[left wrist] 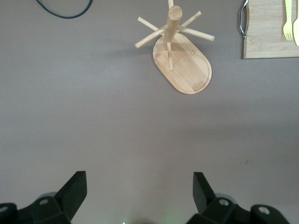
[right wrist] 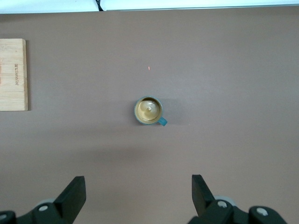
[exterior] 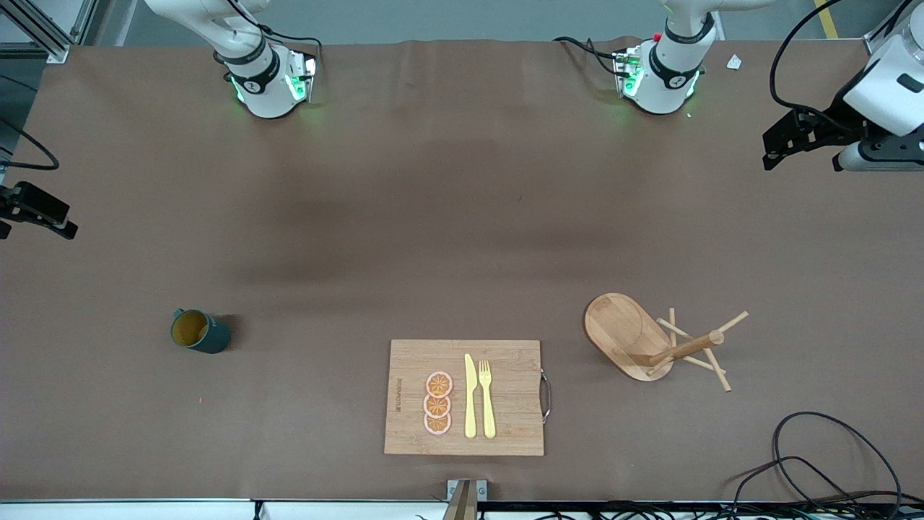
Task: Pass cup and hang on rack
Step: 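Reach the right gripper down to the teal mug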
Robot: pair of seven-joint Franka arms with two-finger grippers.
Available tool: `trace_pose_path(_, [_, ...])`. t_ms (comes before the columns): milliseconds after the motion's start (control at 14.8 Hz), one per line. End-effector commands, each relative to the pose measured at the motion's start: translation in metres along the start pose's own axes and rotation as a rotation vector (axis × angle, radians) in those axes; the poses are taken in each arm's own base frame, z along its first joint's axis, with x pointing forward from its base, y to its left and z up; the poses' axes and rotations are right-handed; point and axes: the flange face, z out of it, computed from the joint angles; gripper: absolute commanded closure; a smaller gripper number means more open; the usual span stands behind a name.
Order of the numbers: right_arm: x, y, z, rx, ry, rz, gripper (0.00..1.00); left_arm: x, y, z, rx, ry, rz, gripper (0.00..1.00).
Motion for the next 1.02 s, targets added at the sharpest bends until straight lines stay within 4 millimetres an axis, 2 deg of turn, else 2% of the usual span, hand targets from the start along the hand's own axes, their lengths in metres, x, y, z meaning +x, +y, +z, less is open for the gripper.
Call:
trace_pose_path(0, [0.0, 0.002, 0.008, -0.008, -0.017, -0.012, 0.0, 0.001, 0.0, -0.005, 0.001, -0.004, 0.003, 0.0])
trace_pose_path(135, [0.002, 0.0, 0.018, -0.008, -0.031, -0.013, 0.0, 0.001, 0.002, -0.005, 0.001, -0.005, 0.005, 0.0])
trace_pose_path(203, [0.007, -0.001, 0.034, -0.01, -0.055, -0.013, 0.0, 0.001, 0.001, -0.006, 0.001, -0.002, 0.003, 0.0])
trace_pose_path(338, [0.026, -0.014, 0.083, -0.011, -0.104, -0.018, 0.0, 0.001, 0.0, -0.005, 0.001, -0.004, -0.006, 0.0])
trace_pose_path(541, [0.056, -0.043, 0.176, 0.017, -0.146, -0.039, 0.0, 0.001, 0.0, -0.009, 0.003, 0.006, -0.002, 0.0])
trace_pose_path(677, [0.071, -0.037, 0.248, 0.055, -0.165, 0.002, 0.0, 0.001, -0.001, -0.011, 0.002, 0.01, 0.003, 0.0])
trace_pose_path(812, [0.076, -0.037, 0.307, 0.064, -0.18, 0.023, 0.0, 0.001, -0.001, -0.01, 0.002, 0.007, 0.006, 0.0])
trace_pose_path(947, [0.076, -0.037, 0.344, 0.054, -0.199, 0.025, 0.0, 0.001, 0.0, -0.01, 0.0, 0.005, 0.006, 0.0])
